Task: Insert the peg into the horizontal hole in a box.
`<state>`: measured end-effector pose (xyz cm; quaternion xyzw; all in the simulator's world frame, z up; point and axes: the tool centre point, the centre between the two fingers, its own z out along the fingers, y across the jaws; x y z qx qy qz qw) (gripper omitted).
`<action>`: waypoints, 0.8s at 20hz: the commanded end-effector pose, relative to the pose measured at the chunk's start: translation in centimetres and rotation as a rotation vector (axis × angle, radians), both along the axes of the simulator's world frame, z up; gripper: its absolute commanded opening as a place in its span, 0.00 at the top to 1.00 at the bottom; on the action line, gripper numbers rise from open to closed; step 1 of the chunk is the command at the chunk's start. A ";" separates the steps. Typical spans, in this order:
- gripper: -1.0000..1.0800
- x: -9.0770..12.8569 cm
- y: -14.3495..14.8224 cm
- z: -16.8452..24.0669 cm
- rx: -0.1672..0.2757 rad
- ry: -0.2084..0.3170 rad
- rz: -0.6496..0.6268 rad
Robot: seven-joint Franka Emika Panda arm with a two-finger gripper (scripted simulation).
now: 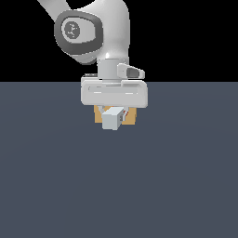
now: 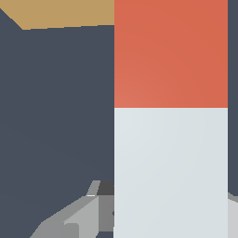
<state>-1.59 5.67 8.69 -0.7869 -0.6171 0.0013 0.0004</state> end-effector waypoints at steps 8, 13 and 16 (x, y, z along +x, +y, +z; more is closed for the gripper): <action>1.00 -0.3 1.3 0.5 0.000 0.001 0.053; 1.00 -0.2 1.3 0.9 0.001 -0.005 0.056; 1.00 -0.3 1.2 0.7 0.001 -0.001 0.056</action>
